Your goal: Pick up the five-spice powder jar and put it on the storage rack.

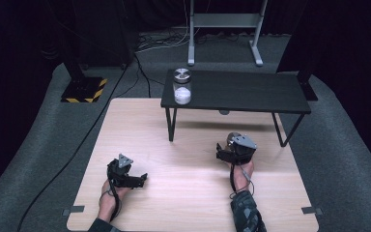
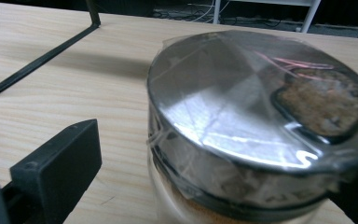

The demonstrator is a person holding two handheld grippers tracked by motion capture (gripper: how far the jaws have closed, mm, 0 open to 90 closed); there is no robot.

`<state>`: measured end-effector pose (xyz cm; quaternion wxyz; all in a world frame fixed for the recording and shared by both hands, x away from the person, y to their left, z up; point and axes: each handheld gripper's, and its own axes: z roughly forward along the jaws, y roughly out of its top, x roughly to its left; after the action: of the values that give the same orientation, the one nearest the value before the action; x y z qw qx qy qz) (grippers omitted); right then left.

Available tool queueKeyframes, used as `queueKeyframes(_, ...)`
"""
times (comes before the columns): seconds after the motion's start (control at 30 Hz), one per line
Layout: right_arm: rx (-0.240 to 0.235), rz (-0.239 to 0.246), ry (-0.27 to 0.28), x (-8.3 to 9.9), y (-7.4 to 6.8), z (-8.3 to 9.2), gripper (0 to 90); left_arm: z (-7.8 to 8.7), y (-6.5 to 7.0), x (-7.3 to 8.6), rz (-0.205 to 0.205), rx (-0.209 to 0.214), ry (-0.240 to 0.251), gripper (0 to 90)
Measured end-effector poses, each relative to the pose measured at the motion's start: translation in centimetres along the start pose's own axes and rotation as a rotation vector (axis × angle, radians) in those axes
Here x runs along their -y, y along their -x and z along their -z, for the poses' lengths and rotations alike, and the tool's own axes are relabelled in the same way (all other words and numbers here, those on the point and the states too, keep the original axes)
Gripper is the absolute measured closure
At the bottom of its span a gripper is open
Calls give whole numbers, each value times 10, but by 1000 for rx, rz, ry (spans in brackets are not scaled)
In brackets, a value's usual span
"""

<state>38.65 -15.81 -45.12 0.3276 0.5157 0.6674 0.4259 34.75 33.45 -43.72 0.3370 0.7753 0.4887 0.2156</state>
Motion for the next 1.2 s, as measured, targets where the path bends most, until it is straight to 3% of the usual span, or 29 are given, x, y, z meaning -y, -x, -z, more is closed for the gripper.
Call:
queueKeyframes(0.13,-4,-2,2,0,1,-1,0,0,0,0,0,0,0,0)
queueKeyframes(0.17,1,-2,4,1,0,0,96,0,0,0,0,0,0,0)
queueKeyframes(0.2,51,-22,11,3,-7,2,284,0,0,0,0,0,0,1)
queueKeyframes(0.23,42,-51,23,5,-4,3,295,0,0,0,0,0,0,1)
queueKeyframes(0.27,37,-66,30,7,-2,4,296,0,0,0,0,0,0,1)
queueKeyframes(0.43,38,-41,24,6,-3,4,298,0,0,0,1,0,0,1)
queueKeyframes(0.77,24,-56,18,4,3,6,299,0,0,0,0,0,0,1)
queueKeyframes(1.2,10,-38,9,-5,4,13,299,0,0,0,0,0,0,1)
